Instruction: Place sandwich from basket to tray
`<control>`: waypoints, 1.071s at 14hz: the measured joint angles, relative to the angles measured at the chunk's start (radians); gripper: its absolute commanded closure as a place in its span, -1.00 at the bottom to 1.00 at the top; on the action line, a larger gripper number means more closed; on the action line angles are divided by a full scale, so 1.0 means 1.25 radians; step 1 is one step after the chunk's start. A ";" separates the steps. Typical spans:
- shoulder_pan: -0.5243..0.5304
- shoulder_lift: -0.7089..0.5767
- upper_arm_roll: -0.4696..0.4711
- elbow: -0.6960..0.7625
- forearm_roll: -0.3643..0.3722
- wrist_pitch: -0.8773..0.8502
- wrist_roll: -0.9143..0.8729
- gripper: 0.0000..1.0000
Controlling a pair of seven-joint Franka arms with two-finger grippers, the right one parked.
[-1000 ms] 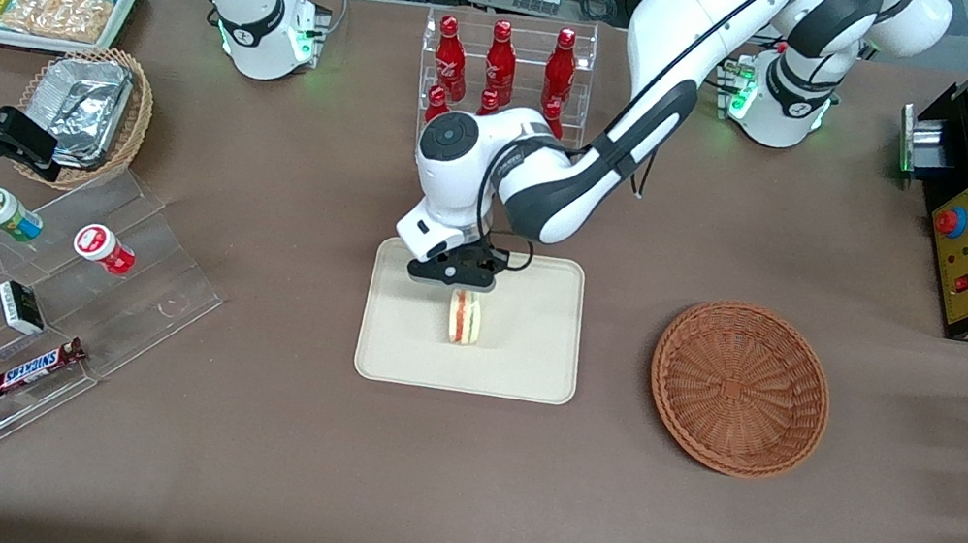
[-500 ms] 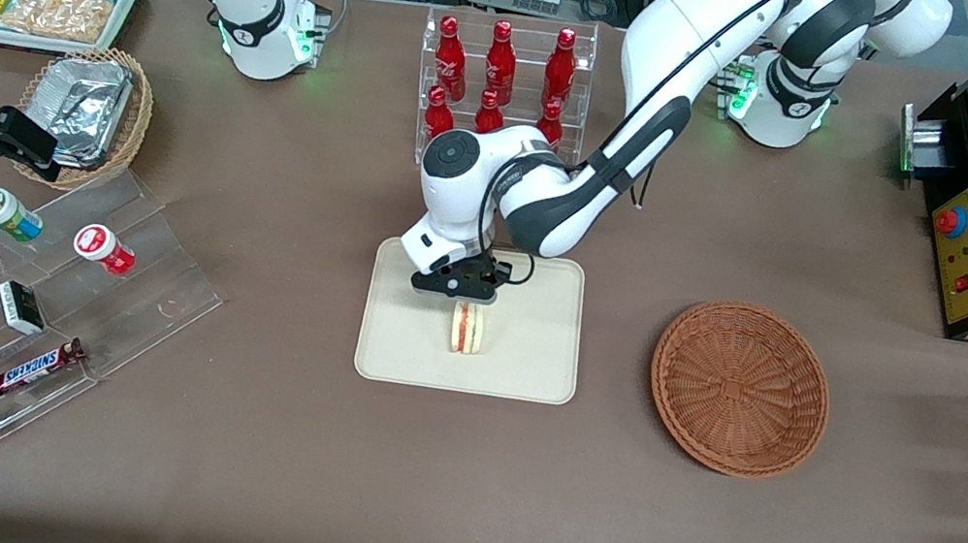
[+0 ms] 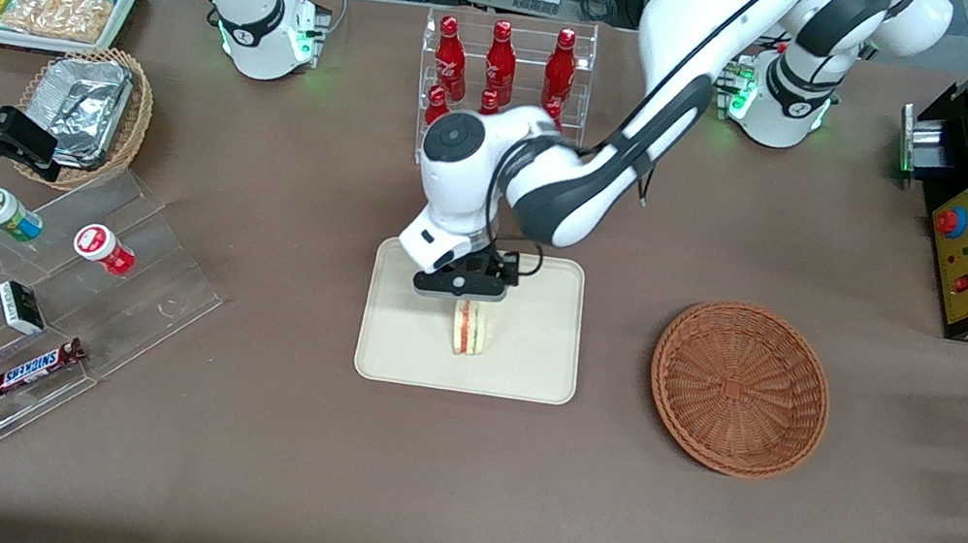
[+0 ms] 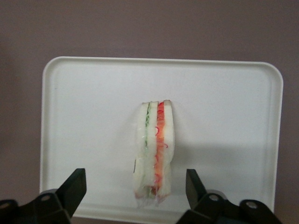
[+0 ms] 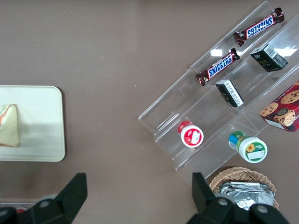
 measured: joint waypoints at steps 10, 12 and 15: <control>0.276 -0.383 0.012 -0.072 -0.083 -0.368 0.167 -1.00; 0.363 -0.464 0.014 -0.132 -0.109 -0.386 0.294 -1.00; 0.493 -0.563 0.017 -0.204 -0.156 -0.417 0.492 -1.00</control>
